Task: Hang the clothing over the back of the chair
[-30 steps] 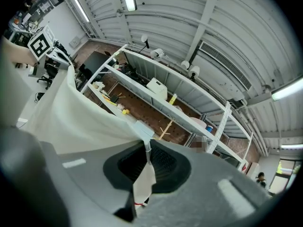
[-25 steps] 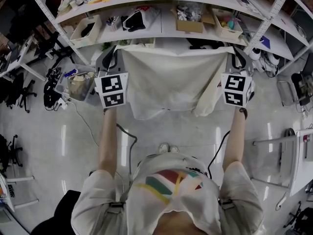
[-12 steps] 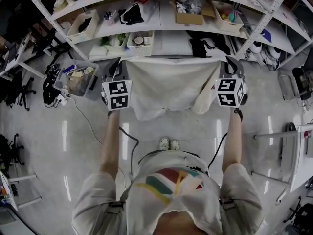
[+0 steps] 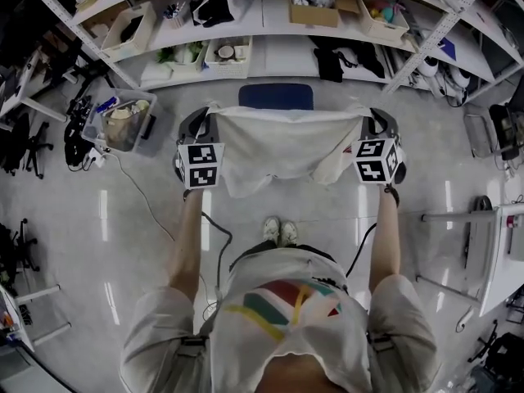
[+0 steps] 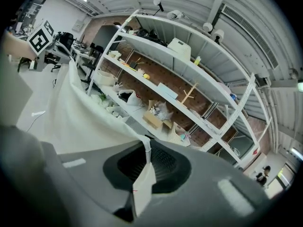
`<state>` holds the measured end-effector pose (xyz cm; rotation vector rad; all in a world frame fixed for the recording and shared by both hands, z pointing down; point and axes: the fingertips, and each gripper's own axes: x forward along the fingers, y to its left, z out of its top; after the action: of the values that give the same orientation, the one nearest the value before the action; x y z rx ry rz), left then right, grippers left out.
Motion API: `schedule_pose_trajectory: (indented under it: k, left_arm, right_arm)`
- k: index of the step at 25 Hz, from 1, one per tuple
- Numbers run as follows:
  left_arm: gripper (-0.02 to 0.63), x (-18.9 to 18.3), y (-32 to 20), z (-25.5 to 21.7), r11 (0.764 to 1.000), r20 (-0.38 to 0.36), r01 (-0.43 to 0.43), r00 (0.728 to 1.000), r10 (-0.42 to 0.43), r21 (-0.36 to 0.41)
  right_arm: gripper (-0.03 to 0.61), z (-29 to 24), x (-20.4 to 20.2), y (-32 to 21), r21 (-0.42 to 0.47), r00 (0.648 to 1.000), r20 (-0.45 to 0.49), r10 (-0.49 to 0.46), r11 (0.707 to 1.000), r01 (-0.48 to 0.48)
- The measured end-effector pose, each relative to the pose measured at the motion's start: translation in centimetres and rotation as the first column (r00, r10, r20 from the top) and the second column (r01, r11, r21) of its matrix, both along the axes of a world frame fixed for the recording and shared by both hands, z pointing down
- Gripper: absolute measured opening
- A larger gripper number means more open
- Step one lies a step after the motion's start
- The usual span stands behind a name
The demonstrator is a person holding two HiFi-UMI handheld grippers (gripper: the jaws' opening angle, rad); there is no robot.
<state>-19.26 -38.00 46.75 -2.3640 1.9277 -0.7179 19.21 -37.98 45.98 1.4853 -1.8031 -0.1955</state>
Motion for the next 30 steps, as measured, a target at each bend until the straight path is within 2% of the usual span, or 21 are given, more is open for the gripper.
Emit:
schedule_pose_trajectory:
  k: [13, 19, 30]
  left_arm:
    - [0.015, -0.8, 1.8, 9.8, 0.981, 0.023, 0.003, 1.0, 0.001, -0.195]
    - [0.015, -0.9, 3.0, 13.6, 0.958, 0.041, -0.006, 0.999, 0.019, -0.286]
    - [0.015, -0.6, 4.7, 18.4, 0.924, 0.036, -0.027, 0.998, 0.044, -0.382]
  right_arm:
    - [0.012, 9.0, -0.8, 0.9, -0.194, 0.999, -0.022, -0.033, 0.981, 0.029]
    - [0.012, 12.3, -0.7, 1.0, -0.261, 1.0, -0.006, 0.001, 0.965, -0.003]
    - [0.014, 18.0, -0.5, 2.2, -0.37, 0.999, -0.013, 0.029, 0.928, -0.032]
